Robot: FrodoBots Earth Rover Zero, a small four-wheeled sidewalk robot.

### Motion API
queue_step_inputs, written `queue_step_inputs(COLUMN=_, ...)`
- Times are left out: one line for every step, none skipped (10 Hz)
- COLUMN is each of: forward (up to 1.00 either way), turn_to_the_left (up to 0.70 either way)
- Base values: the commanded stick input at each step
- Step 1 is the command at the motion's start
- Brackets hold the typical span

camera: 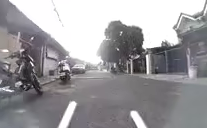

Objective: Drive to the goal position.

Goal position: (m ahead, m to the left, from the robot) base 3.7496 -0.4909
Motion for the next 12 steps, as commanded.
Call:
queue_step_inputs(forward=0.7, turn_to_the_left=0.0)
queue_step_inputs(forward=0.7, turn_to_the_left=0.0)
queue_step_inputs(forward=0.7, turn_to_the_left=0.0)
queue_step_inputs(forward=0.7, turn_to_the_left=0.0)
queue_step_inputs(forward=0.7, turn_to_the_left=0.0)
queue_step_inputs(forward=0.7, turn_to_the_left=0.0)
queue_step_inputs(forward=0.7, turn_to_the_left=0.0)
queue_step_inputs(forward=0.7, turn_to_the_left=0.0)
queue_step_inputs(forward=0.7, turn_to_the_left=0.0)
queue_step_inputs(forward=0.7, turn_to_the_left=0.0)
queue_step_inputs(forward=0.7, turn_to_the_left=0.0)
queue_step_inputs(forward=0.7, turn_to_the_left=0.0)
